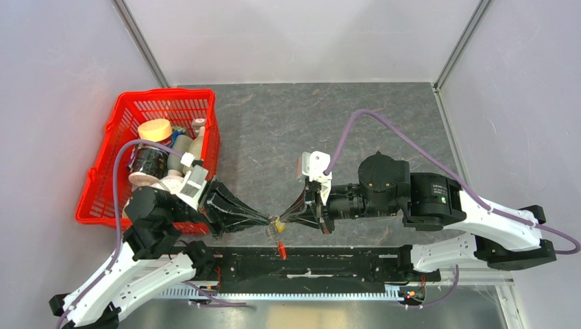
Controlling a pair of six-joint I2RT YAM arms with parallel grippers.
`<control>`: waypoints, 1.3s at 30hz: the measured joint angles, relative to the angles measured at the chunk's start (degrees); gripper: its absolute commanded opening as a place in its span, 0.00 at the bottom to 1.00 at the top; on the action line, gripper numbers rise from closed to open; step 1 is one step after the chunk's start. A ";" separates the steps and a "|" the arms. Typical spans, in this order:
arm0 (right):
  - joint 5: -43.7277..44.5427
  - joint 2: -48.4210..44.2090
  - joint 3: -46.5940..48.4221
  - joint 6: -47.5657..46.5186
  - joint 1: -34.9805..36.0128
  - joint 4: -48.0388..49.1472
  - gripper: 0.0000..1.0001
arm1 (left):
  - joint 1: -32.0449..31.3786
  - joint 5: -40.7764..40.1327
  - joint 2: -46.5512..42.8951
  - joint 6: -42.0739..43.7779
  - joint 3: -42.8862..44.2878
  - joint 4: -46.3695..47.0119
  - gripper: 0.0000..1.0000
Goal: Put the keys on the keyring
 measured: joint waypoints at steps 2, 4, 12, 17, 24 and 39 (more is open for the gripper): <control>-0.31 0.00 -0.17 0.26 -0.15 0.24 0.00 | 0.00 0.24 -0.15 -0.22 -0.37 0.83 0.02; -0.81 -0.09 -0.59 0.66 -0.33 0.52 0.00 | 0.00 0.50 -0.35 -0.39 -0.68 1.36 0.02; -1.70 -0.74 -1.84 1.33 -0.59 1.22 0.00 | 0.00 1.07 -0.85 -1.33 -1.46 3.41 0.02; -1.70 -1.70 -2.43 1.66 -0.63 1.55 0.00 | 0.00 1.55 -0.85 -1.64 -1.64 4.63 0.02; -1.70 -2.47 -3.56 2.12 -0.63 2.75 0.00 | 0.00 1.66 -0.85 -2.38 -1.90 6.23 0.02; -3.08 -3.48 -7.13 3.52 -0.92 5.35 0.00 | 0.00 1.77 -0.90 -4.26 -3.45 10.49 0.02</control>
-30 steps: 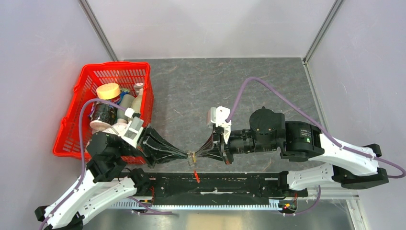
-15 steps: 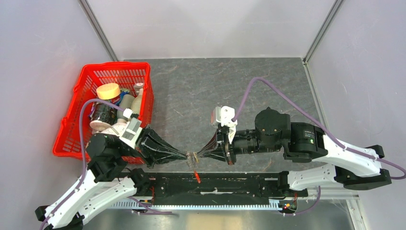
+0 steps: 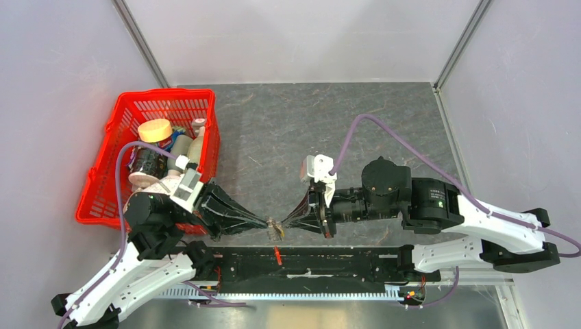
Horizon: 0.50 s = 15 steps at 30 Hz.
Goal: Put the keys on the keyring
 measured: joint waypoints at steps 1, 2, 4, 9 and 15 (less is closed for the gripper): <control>-0.13 -0.07 -0.17 0.11 -0.02 0.09 0.00 | 0.00 -0.04 0.00 -0.02 -0.02 0.07 0.02; -0.26 -0.17 -0.37 0.28 -0.04 0.31 0.01 | 0.00 -0.07 0.00 -0.02 -0.02 0.15 0.02; -0.70 -0.48 -0.79 0.48 -0.09 0.72 0.10 | 0.00 -0.20 0.00 -0.04 -0.17 0.52 0.02; -1.36 -1.22 -1.01 0.94 -0.09 0.79 0.42 | 0.00 -0.46 -0.07 -0.20 -0.22 1.44 0.02; -1.81 -2.80 -0.70 -0.07 -0.11 0.63 0.49 | 0.00 -0.87 -0.28 -0.37 -0.22 2.29 0.02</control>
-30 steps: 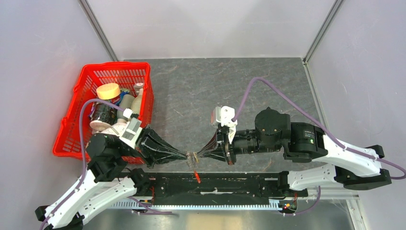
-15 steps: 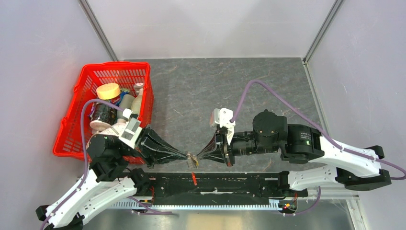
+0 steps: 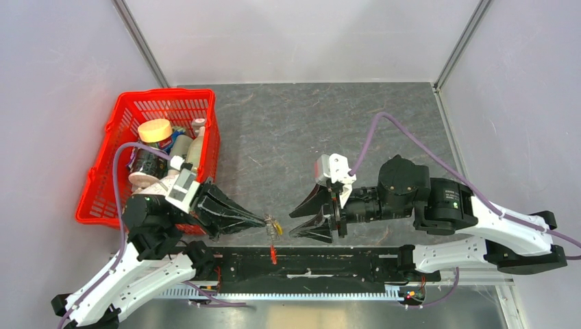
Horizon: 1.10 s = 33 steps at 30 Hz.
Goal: Put the keys on the keyring
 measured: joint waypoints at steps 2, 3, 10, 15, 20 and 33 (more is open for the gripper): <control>-0.42 0.15 1.11 -0.94 0.00 -0.57 0.51 | 0.00 -0.11 -0.04 -0.04 0.00 0.15 0.02; -0.50 0.50 2.05 -1.53 0.00 -1.05 0.52 | 0.00 -0.15 -0.04 -0.20 0.00 0.31 0.02; -2.16 6.01 10.93 -7.58 -0.04 -4.04 0.55 | 0.00 -0.83 -0.07 -1.95 -1.05 2.93 0.02; -3.19 9.62 14.29 -10.93 -0.04 -6.12 0.53 | 0.00 -0.94 -0.09 -2.89 -1.51 3.76 0.02; -3.43 10.73 14.38 -12.57 -0.04 -7.52 0.47 | 0.00 -0.94 -0.52 -3.23 -1.51 4.48 0.02; -5.57 11.37 14.38 -12.74 -0.39 -7.98 0.30 | 0.00 -0.92 -0.96 -3.48 -1.51 4.94 0.02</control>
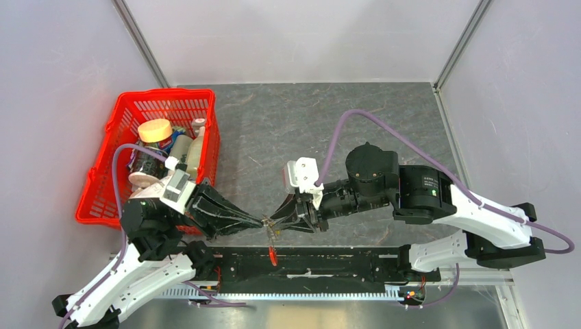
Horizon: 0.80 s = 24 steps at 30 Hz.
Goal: Put the keys on the keyring
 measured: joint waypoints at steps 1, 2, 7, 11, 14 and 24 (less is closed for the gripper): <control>-0.11 0.07 0.00 0.02 -0.02 0.00 0.29 | 0.00 0.00 0.00 0.00 0.00 0.02 0.02; -0.26 0.13 0.00 0.02 -0.07 0.00 0.29 | 0.00 0.00 0.00 0.00 0.00 0.04 0.02; -1.25 0.61 0.00 0.33 -0.20 0.07 0.29 | 0.00 -0.02 0.00 -0.02 0.00 0.11 0.02; -1.51 1.05 0.00 0.63 -0.42 0.15 0.28 | 0.00 -0.02 -0.02 -0.02 0.00 0.11 0.02; -1.73 1.20 0.00 0.81 -0.61 0.50 0.26 | 0.00 -0.02 -0.07 -0.02 0.00 0.11 0.02; -2.62 1.31 0.00 1.33 -1.16 1.44 0.17 | 0.00 -0.04 -0.17 -0.02 -0.11 0.13 0.02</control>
